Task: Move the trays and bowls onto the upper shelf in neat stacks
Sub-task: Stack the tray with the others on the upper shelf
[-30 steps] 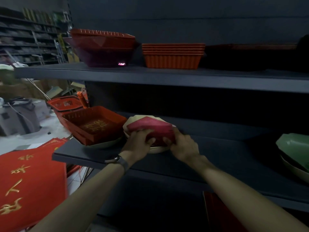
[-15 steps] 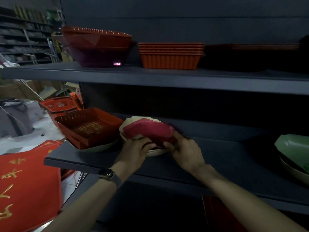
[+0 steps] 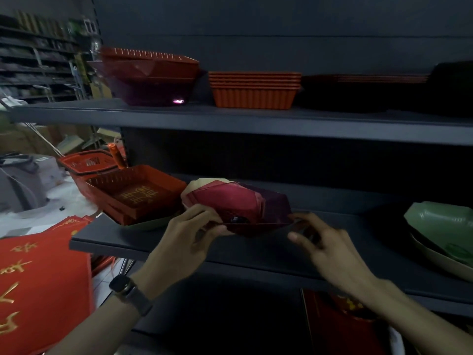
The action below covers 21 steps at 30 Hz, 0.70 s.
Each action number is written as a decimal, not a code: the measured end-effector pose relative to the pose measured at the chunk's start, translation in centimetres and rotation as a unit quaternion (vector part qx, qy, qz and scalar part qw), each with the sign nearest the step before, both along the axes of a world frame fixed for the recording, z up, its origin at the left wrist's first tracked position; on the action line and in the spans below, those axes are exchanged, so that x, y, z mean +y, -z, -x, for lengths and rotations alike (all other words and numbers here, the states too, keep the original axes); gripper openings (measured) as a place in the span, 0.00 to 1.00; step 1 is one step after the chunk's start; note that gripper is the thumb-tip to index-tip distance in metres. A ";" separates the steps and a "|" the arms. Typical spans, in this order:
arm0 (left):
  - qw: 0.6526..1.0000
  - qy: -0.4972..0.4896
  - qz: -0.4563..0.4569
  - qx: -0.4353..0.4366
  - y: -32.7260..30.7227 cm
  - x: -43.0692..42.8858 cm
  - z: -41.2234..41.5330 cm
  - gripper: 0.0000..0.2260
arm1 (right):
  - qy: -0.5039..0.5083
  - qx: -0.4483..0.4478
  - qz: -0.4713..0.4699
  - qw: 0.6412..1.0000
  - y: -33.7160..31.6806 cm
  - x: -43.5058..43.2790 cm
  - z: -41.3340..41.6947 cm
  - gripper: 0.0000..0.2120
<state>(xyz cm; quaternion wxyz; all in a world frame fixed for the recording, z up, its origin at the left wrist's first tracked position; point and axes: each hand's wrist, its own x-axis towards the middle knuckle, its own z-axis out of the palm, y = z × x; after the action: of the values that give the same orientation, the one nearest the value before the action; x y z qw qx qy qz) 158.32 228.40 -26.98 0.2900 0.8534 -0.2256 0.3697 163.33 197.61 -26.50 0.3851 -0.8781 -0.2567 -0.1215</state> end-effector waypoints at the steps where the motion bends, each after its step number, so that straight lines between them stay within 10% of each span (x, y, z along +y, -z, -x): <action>1: 1.000 0.007 -0.001 -0.003 -0.2 -0.4 0.6 0.03 | 0.000 0.003 -0.008 1.000 0.0 -0.3 0.9 0.14; 21: 0.989 0.085 -0.030 -0.114 -6.6 -7.0 10.2 0.06 | -0.015 -0.129 -0.023 0.991 -7.0 -6.6 13.4 0.04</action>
<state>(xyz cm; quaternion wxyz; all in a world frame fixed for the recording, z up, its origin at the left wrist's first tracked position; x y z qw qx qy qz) 148.10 221.43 -20.35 0.2672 0.7919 -0.3395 0.4315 149.91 191.06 -19.52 0.3702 -0.8421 -0.3148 -0.2340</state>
